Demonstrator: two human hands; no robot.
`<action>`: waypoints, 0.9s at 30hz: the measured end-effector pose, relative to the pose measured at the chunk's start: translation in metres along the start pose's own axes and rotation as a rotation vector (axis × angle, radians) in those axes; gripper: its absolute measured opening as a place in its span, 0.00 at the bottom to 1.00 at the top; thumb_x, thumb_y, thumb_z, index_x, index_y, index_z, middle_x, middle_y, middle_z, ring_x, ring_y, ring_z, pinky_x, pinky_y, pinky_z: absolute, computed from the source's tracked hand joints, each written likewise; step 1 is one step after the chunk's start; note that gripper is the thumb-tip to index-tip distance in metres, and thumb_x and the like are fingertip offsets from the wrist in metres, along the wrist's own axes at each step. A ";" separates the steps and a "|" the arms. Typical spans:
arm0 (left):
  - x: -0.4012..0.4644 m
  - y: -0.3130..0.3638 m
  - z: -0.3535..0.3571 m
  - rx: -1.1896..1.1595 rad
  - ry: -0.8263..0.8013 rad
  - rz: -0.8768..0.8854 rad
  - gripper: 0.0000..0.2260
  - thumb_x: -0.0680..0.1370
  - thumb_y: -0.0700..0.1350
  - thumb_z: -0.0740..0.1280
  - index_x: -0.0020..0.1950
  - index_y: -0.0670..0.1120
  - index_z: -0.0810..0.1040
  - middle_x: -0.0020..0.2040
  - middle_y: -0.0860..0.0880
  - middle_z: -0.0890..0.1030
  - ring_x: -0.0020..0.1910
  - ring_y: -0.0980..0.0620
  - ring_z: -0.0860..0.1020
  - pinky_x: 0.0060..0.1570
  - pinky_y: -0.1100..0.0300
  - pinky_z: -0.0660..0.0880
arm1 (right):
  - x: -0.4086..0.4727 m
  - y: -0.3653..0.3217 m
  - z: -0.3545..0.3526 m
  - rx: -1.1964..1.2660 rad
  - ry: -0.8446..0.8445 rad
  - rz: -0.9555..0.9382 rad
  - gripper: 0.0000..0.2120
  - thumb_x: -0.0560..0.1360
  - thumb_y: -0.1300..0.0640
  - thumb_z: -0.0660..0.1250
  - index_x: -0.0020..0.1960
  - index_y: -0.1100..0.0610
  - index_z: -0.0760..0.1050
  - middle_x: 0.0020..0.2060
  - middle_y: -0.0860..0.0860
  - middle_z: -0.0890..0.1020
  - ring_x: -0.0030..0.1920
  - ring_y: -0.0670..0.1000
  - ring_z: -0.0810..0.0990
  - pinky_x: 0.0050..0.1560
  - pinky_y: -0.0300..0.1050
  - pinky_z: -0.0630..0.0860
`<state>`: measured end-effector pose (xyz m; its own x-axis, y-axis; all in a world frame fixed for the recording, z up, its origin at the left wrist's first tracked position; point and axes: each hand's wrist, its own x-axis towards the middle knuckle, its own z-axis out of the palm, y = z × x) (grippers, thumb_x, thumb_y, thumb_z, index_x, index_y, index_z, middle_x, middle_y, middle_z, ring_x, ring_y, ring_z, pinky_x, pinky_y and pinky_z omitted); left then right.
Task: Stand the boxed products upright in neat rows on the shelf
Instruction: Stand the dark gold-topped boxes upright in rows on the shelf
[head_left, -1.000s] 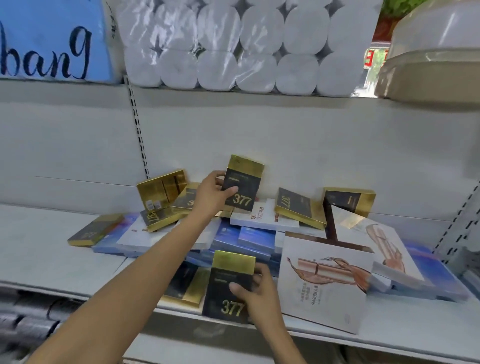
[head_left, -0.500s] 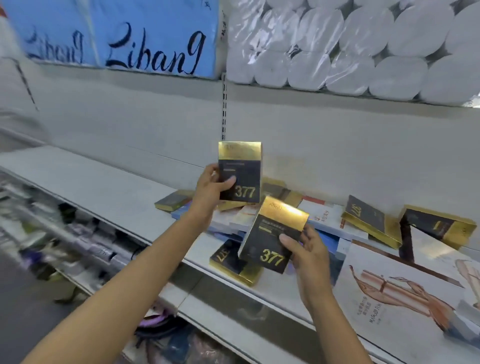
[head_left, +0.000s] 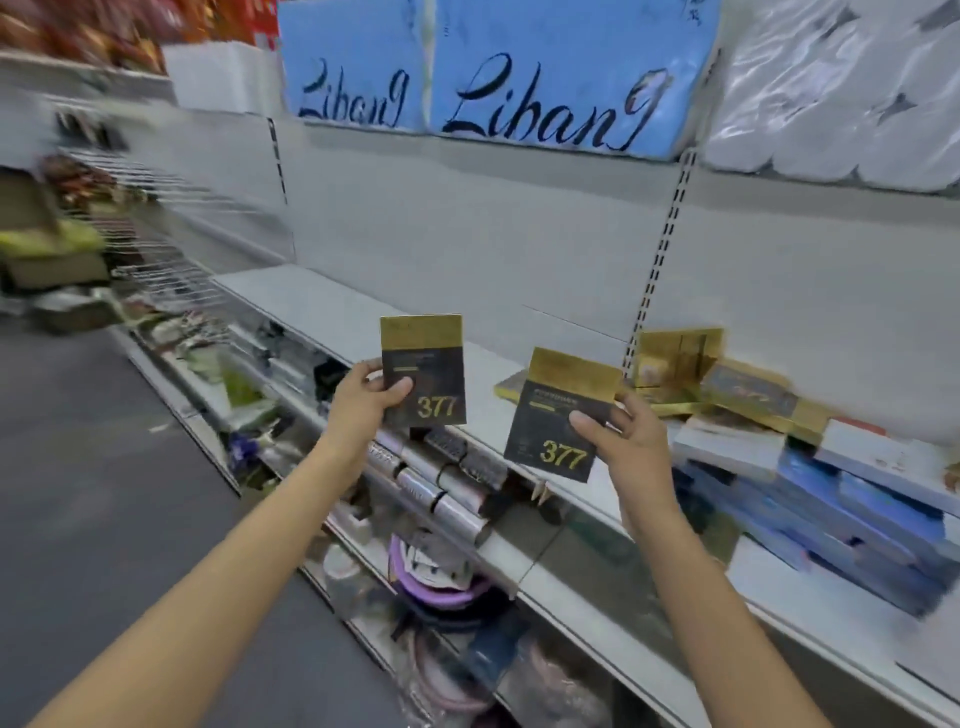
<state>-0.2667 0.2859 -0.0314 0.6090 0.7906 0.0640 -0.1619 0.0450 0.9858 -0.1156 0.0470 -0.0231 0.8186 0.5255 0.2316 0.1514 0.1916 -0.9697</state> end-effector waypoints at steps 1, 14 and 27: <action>0.001 0.001 -0.021 0.008 -0.003 0.001 0.16 0.80 0.36 0.68 0.67 0.40 0.72 0.59 0.42 0.84 0.54 0.44 0.83 0.57 0.51 0.79 | 0.000 0.004 0.018 -0.011 -0.010 0.015 0.21 0.74 0.60 0.76 0.64 0.53 0.74 0.58 0.47 0.81 0.62 0.49 0.80 0.64 0.50 0.77; 0.012 0.012 -0.217 -0.006 0.093 -0.014 0.13 0.79 0.33 0.69 0.61 0.44 0.75 0.51 0.48 0.87 0.45 0.52 0.86 0.47 0.54 0.83 | 0.015 0.017 0.224 -0.064 -0.164 0.087 0.14 0.75 0.66 0.72 0.59 0.56 0.78 0.50 0.50 0.86 0.46 0.45 0.86 0.40 0.36 0.81; 0.115 0.006 -0.300 0.000 0.213 0.011 0.12 0.79 0.36 0.70 0.61 0.45 0.75 0.52 0.48 0.87 0.46 0.51 0.86 0.47 0.56 0.82 | 0.118 0.064 0.348 -0.062 -0.380 0.023 0.16 0.77 0.70 0.67 0.62 0.58 0.77 0.54 0.52 0.85 0.52 0.50 0.85 0.46 0.39 0.82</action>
<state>-0.4303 0.5600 -0.0645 0.4289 0.9025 0.0404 -0.1679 0.0357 0.9852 -0.2024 0.4099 -0.0315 0.5599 0.8014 0.2106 0.1783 0.1317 -0.9751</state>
